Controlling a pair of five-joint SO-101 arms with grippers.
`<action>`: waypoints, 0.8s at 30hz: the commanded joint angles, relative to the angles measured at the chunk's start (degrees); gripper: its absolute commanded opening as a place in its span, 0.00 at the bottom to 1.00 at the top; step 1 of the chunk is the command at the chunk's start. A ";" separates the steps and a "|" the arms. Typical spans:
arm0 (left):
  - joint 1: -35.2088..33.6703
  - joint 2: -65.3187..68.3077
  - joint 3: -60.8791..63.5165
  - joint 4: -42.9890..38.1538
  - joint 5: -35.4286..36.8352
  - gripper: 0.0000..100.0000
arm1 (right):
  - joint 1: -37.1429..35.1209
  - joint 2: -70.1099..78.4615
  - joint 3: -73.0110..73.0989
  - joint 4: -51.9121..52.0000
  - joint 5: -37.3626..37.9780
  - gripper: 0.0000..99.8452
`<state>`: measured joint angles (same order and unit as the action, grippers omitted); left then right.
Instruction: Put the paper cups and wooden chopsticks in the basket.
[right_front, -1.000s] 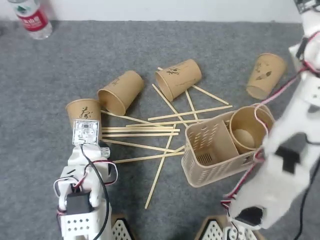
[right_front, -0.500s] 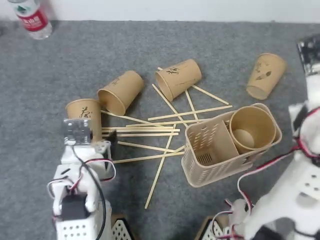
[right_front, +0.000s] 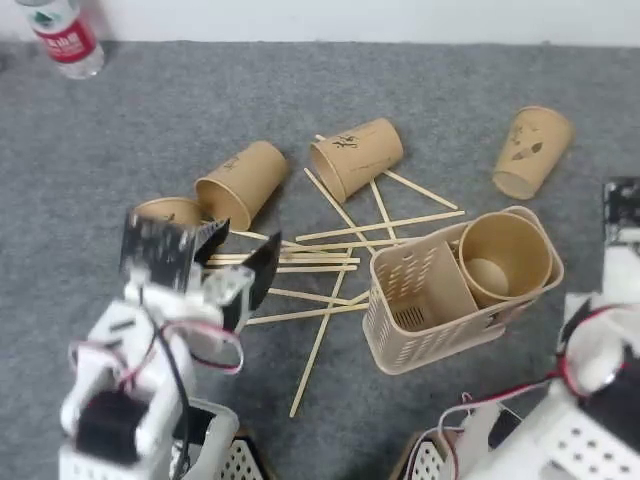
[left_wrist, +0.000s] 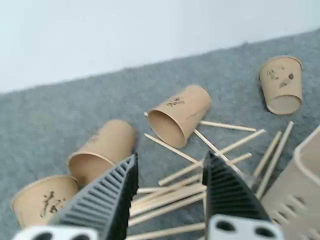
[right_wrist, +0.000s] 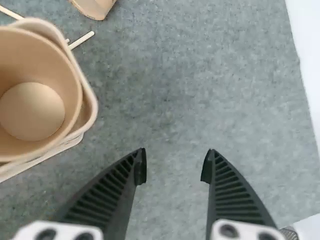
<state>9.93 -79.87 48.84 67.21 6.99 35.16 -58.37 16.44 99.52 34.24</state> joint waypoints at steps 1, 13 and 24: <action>6.07 22.68 -20.44 7.47 6.33 0.20 | 0.48 -6.37 4.92 -1.19 -0.97 0.19; 20.92 55.74 -55.69 31.82 15.74 0.20 | 0.48 -21.49 17.58 -2.59 -0.97 0.19; 29.80 66.90 -57.80 28.66 17.85 0.20 | 0.48 -23.60 30.15 -10.51 -0.97 0.19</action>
<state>39.30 -17.01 -6.81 97.80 24.13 35.16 -81.76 45.71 91.25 33.98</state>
